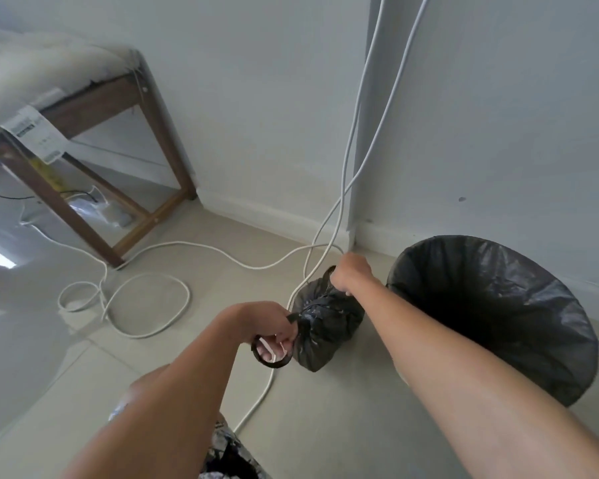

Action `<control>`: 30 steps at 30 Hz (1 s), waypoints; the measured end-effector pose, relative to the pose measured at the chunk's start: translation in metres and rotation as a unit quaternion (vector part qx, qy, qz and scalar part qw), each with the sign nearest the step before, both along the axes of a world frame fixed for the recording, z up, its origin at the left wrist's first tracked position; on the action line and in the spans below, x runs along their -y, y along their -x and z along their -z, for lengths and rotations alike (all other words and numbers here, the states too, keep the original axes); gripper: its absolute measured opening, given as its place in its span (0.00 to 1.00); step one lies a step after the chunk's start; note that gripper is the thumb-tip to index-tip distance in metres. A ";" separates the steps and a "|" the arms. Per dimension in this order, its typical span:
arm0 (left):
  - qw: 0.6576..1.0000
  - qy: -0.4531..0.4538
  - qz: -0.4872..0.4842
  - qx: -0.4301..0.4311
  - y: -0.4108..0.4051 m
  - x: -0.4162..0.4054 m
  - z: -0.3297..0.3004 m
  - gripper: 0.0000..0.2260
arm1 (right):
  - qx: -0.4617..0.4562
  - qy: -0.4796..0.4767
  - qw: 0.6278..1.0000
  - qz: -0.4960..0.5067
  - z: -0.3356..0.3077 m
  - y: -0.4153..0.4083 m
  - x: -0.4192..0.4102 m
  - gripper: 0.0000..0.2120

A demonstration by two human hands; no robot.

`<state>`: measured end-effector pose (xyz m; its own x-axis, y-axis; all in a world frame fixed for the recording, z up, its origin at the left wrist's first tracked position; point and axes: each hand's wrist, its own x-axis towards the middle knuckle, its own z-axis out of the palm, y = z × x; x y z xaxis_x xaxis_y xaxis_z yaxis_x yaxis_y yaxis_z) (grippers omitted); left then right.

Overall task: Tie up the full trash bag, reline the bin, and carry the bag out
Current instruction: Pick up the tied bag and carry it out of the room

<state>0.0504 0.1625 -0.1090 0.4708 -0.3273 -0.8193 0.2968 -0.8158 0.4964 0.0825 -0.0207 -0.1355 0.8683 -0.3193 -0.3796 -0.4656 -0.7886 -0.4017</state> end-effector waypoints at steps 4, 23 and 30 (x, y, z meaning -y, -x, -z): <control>0.999 -0.015 -0.032 0.035 -0.018 -0.017 -0.015 0.08 | 0.013 -0.017 1.000 -0.008 -0.020 -0.007 0.007 0.11; 0.985 0.018 -0.172 -0.018 0.022 0.003 -0.143 0.07 | 0.052 -0.255 0.945 0.197 -0.152 0.069 0.012 0.08; 0.967 0.031 -0.252 0.000 0.061 -0.004 -0.275 0.07 | 0.000 -0.350 0.899 0.265 -0.290 0.109 0.015 0.28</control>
<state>-0.0105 0.1666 0.1663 0.5828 -0.1052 -0.8058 0.6497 -0.5354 0.5397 -0.0262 -0.0359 0.1541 0.6652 -0.3700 -0.6485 -0.7011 -0.0107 -0.7130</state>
